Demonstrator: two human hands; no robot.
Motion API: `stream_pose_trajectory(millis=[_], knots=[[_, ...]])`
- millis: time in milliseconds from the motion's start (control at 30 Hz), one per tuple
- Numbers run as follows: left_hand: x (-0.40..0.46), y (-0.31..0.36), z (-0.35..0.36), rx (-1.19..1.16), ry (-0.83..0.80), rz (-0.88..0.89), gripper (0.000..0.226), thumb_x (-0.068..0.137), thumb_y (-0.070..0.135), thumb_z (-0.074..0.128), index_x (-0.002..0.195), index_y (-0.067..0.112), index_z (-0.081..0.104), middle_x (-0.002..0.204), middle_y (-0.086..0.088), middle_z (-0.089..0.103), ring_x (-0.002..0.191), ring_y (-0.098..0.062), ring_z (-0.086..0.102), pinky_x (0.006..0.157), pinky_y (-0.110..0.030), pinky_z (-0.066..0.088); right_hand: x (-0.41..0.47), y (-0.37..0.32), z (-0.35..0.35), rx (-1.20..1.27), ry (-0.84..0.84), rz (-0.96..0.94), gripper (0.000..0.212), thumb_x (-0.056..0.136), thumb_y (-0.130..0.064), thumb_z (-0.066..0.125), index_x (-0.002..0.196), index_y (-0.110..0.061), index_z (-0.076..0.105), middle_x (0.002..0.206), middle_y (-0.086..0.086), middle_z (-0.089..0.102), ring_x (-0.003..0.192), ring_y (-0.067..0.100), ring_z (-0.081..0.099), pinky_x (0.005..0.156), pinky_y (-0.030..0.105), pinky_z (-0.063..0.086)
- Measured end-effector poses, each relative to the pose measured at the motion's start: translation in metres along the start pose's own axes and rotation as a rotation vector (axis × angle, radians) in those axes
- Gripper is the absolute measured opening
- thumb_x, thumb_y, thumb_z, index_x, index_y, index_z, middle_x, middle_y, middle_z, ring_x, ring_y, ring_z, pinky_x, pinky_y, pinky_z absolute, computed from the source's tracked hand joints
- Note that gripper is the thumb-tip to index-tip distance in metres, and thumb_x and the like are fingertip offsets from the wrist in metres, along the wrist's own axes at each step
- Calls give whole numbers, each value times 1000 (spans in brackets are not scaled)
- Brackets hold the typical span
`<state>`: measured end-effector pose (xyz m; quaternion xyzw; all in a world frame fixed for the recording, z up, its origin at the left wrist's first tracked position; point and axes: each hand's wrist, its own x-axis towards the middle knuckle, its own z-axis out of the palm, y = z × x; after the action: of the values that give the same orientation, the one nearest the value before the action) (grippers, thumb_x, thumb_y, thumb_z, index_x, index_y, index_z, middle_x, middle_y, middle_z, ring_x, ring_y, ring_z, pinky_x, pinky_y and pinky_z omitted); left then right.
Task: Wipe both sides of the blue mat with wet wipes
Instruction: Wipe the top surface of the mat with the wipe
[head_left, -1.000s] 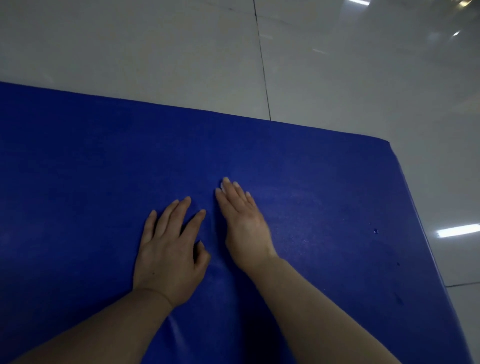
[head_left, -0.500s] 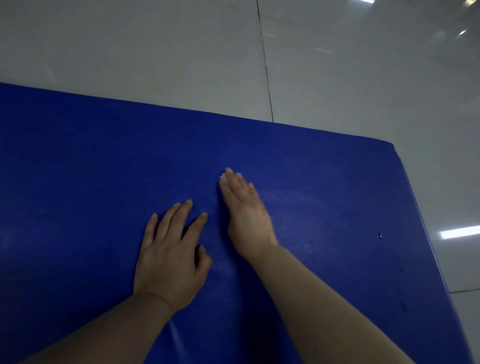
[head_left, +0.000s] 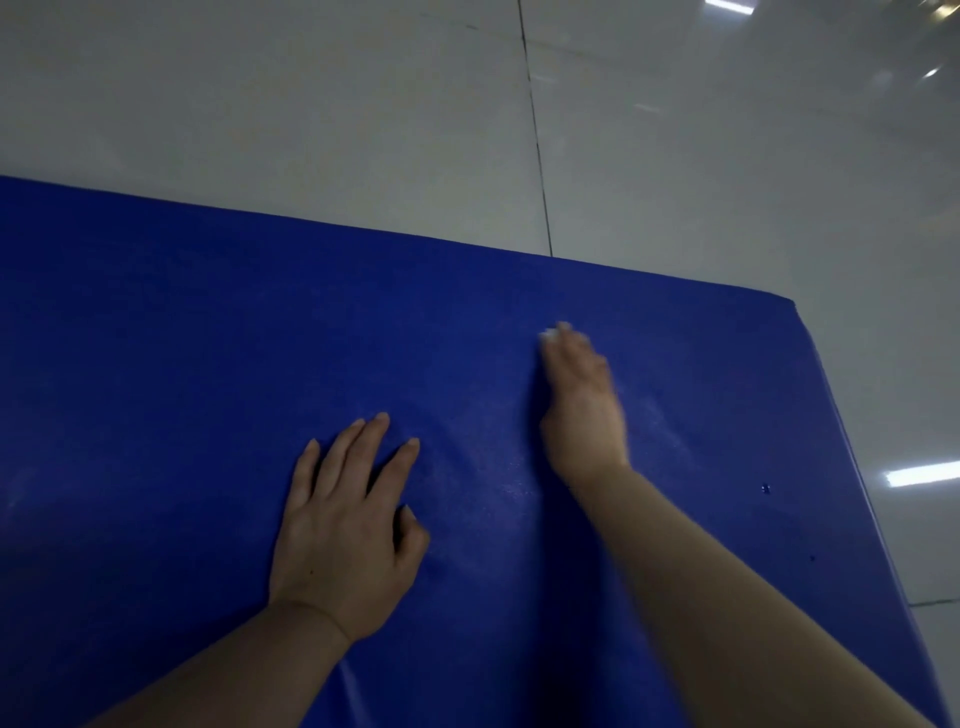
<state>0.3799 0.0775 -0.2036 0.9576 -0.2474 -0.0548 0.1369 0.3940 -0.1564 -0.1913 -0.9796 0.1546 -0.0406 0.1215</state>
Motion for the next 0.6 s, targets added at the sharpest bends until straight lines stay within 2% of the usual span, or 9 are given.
stream_pose_trajectory(millis=[67,133,333,433,500,567,600], knots=[[0,0,1,-11,0,-1,58,83,35,35,132,15,57,146,-11,43,136,-26,35,113,-48,16,-2,40,-18,-28,9,272,74,81,18,39,148,-8,25,158,8,15,146,22,10,117,27,0],[0,1,1,-13,2,1,58,82,34,35,132,14,57,145,-11,43,135,-26,36,113,-49,18,-2,44,-19,-16,6,420,73,83,17,38,150,-8,19,159,5,8,146,19,4,119,28,-1],[0,1,-4,-66,-3,5,55,82,33,36,129,14,59,142,-11,46,133,-25,38,113,-49,19,-3,22,-1,111,80,423,67,87,9,34,150,-10,19,159,-1,8,146,13,2,117,24,-5],[7,-1,-11,-151,76,11,48,83,30,38,116,13,69,132,-11,54,121,-26,48,111,-50,28,-2,27,-1,116,92,433,64,89,6,34,150,-11,20,159,-1,10,146,12,3,117,23,-5],[28,-4,-18,-157,126,-45,39,85,23,45,111,11,71,129,-12,55,115,-28,50,107,-52,33,-2,25,0,124,101,440,64,90,5,33,150,-12,20,159,-2,11,146,11,3,117,22,-5],[58,-3,-25,-139,120,-153,37,89,15,54,125,11,63,140,-13,48,127,-30,44,110,-53,29,-2,24,0,147,116,450,63,91,4,33,150,-13,20,158,-3,12,146,10,4,116,21,-5],[72,1,-27,-130,80,-192,44,91,17,55,135,13,54,149,-13,39,136,-29,36,115,-50,21,-2,25,0,159,119,460,63,91,3,33,151,-13,20,158,-3,12,145,9,4,116,21,-5]])
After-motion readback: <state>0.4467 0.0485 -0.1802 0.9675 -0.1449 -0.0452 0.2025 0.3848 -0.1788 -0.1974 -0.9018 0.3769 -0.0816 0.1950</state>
